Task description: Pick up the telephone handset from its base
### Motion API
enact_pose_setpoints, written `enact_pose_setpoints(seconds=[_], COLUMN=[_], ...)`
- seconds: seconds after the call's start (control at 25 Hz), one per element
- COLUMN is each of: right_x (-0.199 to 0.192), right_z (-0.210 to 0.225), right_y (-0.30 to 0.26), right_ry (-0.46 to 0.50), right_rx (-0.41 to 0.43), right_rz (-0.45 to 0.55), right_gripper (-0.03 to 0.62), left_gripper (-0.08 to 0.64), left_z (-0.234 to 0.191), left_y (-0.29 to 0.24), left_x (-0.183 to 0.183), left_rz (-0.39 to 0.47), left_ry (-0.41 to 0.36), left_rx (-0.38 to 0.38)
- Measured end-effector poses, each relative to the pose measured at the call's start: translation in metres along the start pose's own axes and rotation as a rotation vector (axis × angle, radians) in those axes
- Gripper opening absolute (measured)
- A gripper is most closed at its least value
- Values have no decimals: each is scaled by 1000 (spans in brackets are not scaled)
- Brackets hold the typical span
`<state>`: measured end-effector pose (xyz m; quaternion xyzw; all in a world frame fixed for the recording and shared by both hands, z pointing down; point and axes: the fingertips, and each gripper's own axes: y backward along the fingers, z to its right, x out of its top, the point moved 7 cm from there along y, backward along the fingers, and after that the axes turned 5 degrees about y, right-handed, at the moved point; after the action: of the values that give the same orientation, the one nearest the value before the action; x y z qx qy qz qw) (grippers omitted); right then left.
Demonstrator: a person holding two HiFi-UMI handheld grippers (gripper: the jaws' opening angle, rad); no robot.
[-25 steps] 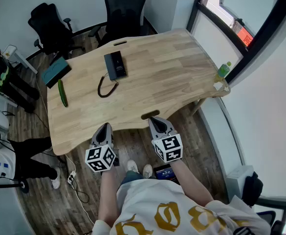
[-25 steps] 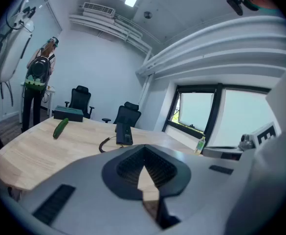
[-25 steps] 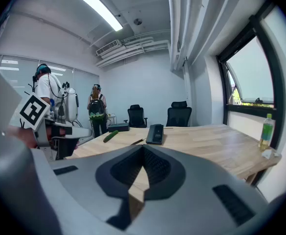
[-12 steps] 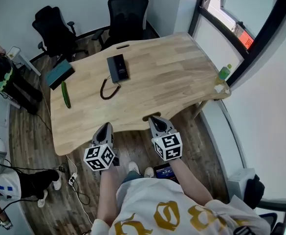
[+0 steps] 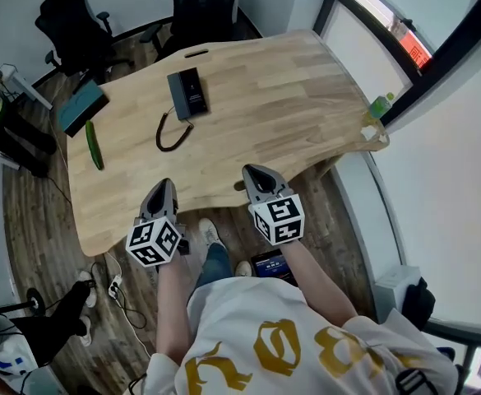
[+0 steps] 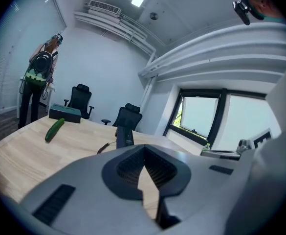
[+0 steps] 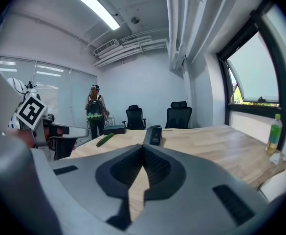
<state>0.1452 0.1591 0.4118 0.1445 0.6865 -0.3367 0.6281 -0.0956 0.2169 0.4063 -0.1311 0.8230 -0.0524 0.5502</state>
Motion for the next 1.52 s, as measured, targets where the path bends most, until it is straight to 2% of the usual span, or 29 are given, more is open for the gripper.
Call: enact_pose_setpoints(seconds=[0.28, 0.52, 0.68, 0.8, 1.08, 1.24, 1.52], right_x=[9, 22, 30, 33, 37, 39, 43], right_z=[23, 35, 38, 38, 51, 67, 74], right_y=[-64, -132, -173, -196, -202, -204, -227], right_ry=[-12, -38, -38, -33, -36, -59, -63], right_rx=[-33, -64, -69, -71, -113, -130, -85], right_rz=[-41, -87, -108, -118, -130, -117, -110], right_gripper=[6, 6, 6, 6, 6, 6, 6], left_gripper=[6, 6, 6, 6, 6, 6, 6], left_z=[-34, -74, -93, -107, -126, -121, -119], left_y=[-70, -135, -173, -193, -224, -235, -254], left_x=[29, 57, 68, 76, 82, 81, 74], left_rz=[-5, -48, -93, -98, -110, -109, -152], left_ry=[-7, -1, -25, 8, 26, 63, 38], left_rx=[-19, -44, -82, -109, -92, -103, -93])
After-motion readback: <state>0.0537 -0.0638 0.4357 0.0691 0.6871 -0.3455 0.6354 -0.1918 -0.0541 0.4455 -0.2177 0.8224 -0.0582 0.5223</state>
